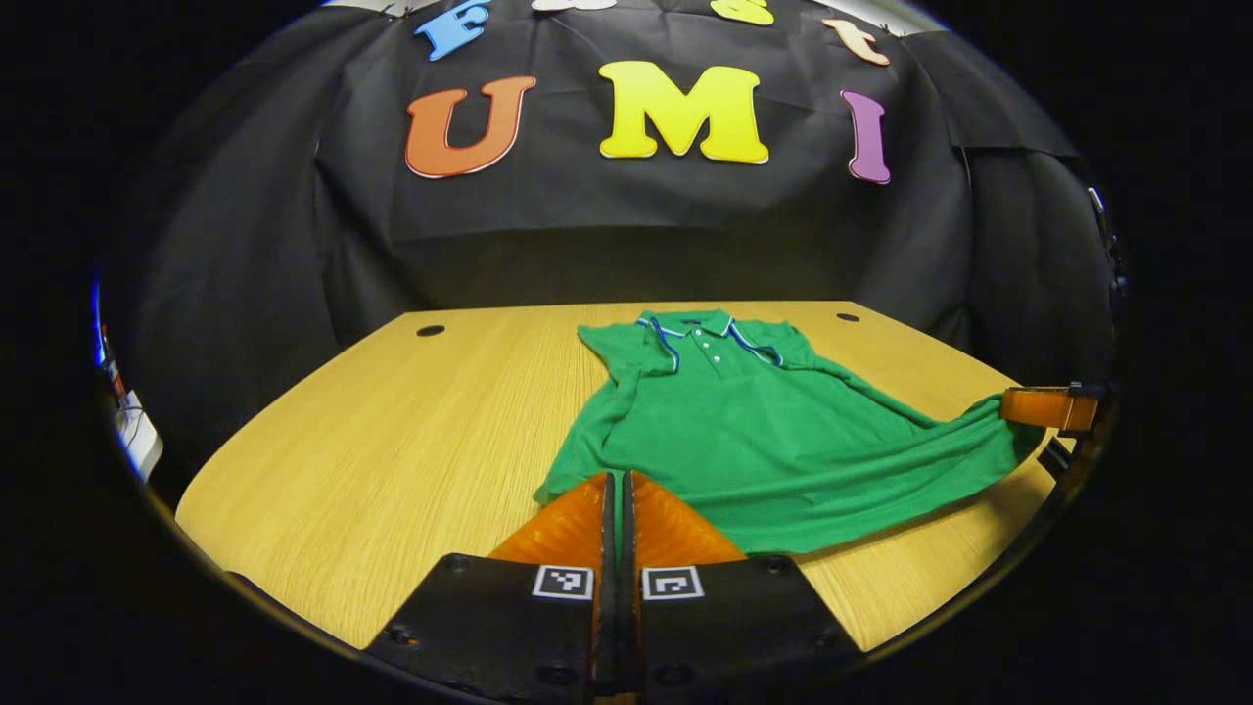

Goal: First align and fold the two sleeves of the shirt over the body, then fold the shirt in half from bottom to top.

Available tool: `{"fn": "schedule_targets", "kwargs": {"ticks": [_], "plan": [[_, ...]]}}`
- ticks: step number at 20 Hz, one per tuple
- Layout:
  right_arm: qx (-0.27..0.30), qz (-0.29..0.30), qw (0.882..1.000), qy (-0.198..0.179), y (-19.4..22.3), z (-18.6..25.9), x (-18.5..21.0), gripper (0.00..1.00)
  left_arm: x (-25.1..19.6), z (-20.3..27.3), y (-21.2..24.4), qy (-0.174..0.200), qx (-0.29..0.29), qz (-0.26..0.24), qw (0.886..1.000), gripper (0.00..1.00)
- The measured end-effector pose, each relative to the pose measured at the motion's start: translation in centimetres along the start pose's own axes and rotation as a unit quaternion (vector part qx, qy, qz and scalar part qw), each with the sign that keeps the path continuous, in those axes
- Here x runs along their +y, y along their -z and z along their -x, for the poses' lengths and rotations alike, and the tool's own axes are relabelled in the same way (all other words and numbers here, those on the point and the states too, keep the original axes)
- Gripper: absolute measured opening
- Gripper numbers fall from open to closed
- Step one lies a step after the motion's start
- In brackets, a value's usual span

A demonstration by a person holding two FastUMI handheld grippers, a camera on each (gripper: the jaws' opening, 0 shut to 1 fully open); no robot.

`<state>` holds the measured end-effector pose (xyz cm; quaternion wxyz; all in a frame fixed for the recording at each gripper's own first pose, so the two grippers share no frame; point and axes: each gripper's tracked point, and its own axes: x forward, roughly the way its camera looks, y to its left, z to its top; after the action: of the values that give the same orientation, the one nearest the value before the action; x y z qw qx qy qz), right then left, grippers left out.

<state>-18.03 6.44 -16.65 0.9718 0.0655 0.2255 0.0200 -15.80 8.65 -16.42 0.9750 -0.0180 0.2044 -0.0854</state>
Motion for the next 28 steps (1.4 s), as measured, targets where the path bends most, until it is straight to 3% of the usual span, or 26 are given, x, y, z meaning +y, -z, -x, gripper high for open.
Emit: {"fn": "schedule_targets", "kwargs": {"ticks": [6, 13, 20, 28], "plan": [[-0.039, 0.012, 0.999, -0.012, -6.1, -4.1, 0.3, 0.0, 0.1, -3.5, -6.1, -0.015, -0.067, 0.006, 0.998, 0.05], [-0.071, 0.077, 0.994, -0.021, -13.6, -12.9, 2.1, 0.0, 0.3, -11.3, -10.9, -0.007, -0.079, 0.007, 0.997, 0.06], [-0.095, 0.124, 0.988, -0.014, -18.9, -21.9, 3.9, 0.0, 3.3, -20.4, -16.1, -0.046, -0.105, -0.028, 0.993, 0.05], [-0.034, 0.051, 0.998, -0.003, -19.5, -33.9, 1.4, 0.0, 4.9, -30.3, -16.7, -0.055, -0.1, 0.003, 0.993, 0.06]]}}
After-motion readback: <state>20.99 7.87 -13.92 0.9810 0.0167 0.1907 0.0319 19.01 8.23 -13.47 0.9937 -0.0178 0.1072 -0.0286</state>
